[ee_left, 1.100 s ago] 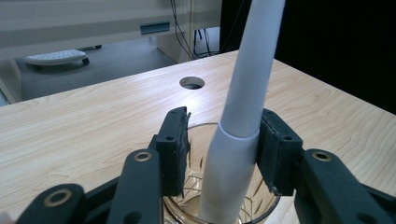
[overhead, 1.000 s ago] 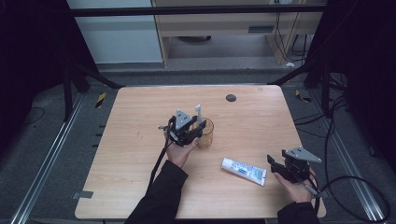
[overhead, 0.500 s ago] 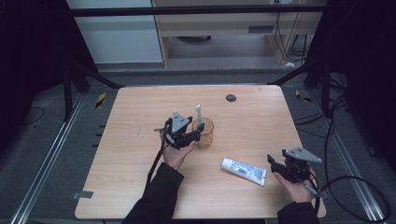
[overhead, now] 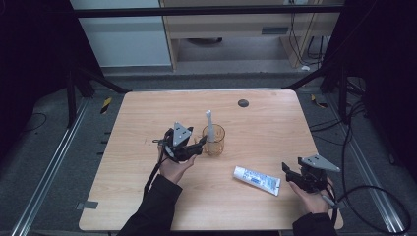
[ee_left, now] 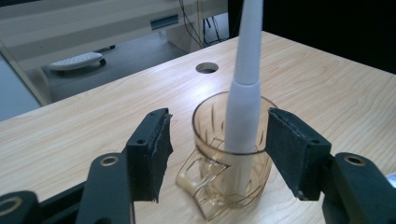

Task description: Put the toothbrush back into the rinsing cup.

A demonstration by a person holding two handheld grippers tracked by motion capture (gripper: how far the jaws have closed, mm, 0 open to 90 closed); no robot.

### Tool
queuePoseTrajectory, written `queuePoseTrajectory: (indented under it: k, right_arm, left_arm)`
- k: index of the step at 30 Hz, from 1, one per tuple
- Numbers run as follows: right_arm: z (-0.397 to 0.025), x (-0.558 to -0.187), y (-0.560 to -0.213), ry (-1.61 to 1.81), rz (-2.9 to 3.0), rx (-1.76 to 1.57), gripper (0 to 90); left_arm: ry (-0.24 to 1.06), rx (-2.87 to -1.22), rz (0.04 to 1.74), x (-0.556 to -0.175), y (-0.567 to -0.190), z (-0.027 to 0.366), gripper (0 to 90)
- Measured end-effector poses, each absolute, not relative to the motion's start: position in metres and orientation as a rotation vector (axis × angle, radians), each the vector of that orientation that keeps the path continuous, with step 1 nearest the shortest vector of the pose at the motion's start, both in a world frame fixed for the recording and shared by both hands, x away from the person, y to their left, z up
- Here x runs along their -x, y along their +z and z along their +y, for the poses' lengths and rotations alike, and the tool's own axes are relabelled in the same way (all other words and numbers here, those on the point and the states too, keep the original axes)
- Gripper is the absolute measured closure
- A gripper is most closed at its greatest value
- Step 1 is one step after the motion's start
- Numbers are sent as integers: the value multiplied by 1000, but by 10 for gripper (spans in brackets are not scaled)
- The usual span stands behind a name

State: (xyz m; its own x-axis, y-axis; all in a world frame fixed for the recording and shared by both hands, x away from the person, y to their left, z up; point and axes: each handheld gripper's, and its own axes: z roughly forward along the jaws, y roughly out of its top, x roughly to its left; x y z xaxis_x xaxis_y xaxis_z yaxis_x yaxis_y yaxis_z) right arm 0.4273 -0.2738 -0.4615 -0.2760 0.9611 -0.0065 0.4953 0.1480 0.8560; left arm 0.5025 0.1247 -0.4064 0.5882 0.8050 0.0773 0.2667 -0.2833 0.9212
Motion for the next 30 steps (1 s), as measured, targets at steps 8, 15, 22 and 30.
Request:
queuePoseTrajectory:
  k: [8, 15, 22, 30]
  right_arm:
    - [-274, -426, -456, 1057, 1848, -1363, 356]
    - [-269, -426, -449, 1076, 1885, -1326, 329]
    - [-266, -428, -445, 1066, 1916, -1299, 321]
    - [-263, -431, -434, 1068, 1955, -1277, 302]
  left_arm:
    - [732, -1843, 899, -494, -392, 147, 378]
    - [769, -1861, 922, -484, -389, 176, 365]
    - [781, -1878, 972, -473, -399, 204, 358]
    - [770, -1892, 1043, -456, -420, 235, 347]
